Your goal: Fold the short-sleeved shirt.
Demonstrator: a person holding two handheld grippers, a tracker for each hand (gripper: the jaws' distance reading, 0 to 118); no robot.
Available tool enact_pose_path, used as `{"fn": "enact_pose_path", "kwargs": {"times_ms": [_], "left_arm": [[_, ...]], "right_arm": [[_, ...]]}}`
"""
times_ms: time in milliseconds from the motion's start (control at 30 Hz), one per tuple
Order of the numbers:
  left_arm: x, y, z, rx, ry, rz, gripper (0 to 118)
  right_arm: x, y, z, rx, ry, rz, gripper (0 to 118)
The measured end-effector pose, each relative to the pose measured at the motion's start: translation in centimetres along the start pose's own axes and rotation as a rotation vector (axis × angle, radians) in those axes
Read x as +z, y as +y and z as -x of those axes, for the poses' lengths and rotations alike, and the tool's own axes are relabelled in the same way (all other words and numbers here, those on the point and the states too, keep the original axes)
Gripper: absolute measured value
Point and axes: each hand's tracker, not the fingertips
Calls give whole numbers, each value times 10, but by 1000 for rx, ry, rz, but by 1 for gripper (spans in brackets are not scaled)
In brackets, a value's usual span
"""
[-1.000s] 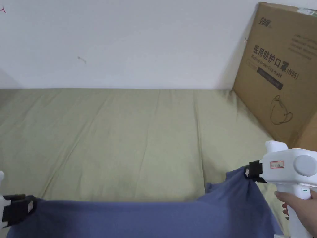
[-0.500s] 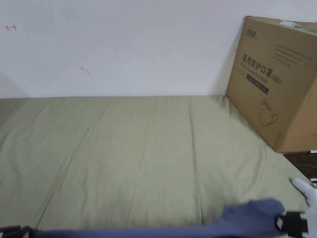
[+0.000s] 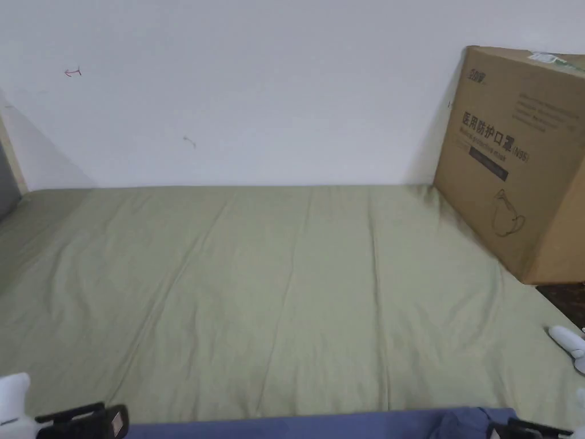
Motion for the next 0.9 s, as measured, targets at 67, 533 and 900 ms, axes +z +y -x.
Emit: {"fn": "enact_pose_path", "kwargs": {"times_ms": [67, 533, 900], "left_arm": [[10, 15, -25, -53, -21, -92, 118], [27, 31, -139, -302, 24, -376, 1], [-28, 51, -41, -139, 173, 4, 1]], "right_arm": [[13, 17, 27, 48, 30, -118, 116], [33, 46, 136, 147, 75, -405, 0], [4, 56, 131, 151, -58, -280, 0]]}}
